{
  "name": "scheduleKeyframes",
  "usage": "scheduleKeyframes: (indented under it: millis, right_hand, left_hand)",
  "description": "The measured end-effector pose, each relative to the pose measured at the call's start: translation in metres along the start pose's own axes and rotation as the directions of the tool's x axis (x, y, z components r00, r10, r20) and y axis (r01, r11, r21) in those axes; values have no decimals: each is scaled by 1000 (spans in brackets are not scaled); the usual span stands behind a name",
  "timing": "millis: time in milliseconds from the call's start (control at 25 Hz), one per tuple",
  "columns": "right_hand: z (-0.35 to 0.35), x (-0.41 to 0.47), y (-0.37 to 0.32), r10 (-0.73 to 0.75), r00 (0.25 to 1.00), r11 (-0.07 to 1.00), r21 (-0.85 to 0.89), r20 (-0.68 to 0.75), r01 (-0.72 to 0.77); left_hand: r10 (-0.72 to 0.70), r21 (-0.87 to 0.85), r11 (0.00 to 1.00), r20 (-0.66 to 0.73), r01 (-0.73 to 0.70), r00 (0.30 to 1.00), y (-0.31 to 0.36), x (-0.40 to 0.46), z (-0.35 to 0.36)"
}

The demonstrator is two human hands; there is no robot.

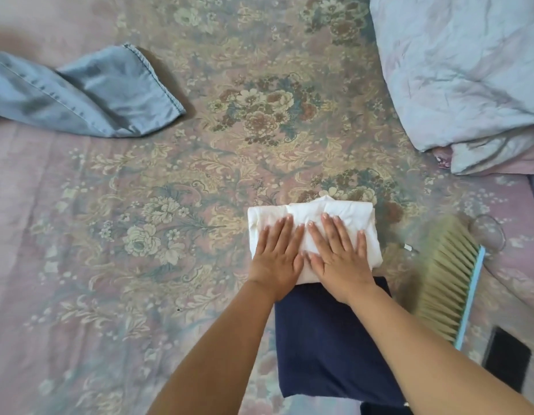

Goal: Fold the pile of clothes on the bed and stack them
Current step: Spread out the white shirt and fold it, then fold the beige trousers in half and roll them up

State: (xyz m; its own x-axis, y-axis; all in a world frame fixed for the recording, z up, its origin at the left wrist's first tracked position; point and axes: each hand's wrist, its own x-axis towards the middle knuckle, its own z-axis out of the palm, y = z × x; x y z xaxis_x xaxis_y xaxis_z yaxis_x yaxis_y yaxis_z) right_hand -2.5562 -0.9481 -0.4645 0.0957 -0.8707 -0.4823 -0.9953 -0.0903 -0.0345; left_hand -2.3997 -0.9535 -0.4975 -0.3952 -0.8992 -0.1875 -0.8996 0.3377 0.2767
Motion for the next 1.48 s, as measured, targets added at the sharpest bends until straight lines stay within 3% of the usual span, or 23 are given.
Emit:
scheduleKeyframes:
  millis: [120,200,280,400,600,680,960,1240,1440,1480]
  right_hand:
    - [-2,-33,-27,40,955,999,-11,-294,-45]
    - [3,-57,-65,-67,928,996,-76,-365,42]
    - [7,-68,-120,-166,956,986,-43,-240,161]
    - [24,-70,-206,-300,948,954,-49,-104,297]
    - [37,-77,-378,-628,766,778,-134,-140,613]
    - [41,-72,-435,-693,706,721,-161,-144,674]
    - [30,-22,-579,-847,526,520,-315,-73,794]
    - [-46,27,-644,-924,299,370,-363,-237,856]
    - [-24,57,-656,-985,172,153,-520,-12,840]
    - [-18,58,-660,-984,180,146,-523,14,840]
  left_hand:
    - [109,33,994,-36,-108,993,-41,-54,-18]
    - [5,87,996,-45,-1,999,-97,-111,-34]
    - [-198,102,974,-51,203,979,-166,-173,-50]
    - [-455,71,890,77,450,887,-258,-270,-60]
    - [-681,12,729,-96,685,726,-372,-417,-36]
    - [-710,-48,701,-152,712,688,-386,-448,-19]
    - [-671,-202,738,-319,644,669,-402,-465,10]
    - [-674,-241,731,-405,639,618,-407,-462,21]
    - [-642,-187,744,-468,642,608,-411,-459,20]
    - [-641,-177,744,-461,645,614,-411,-459,21]
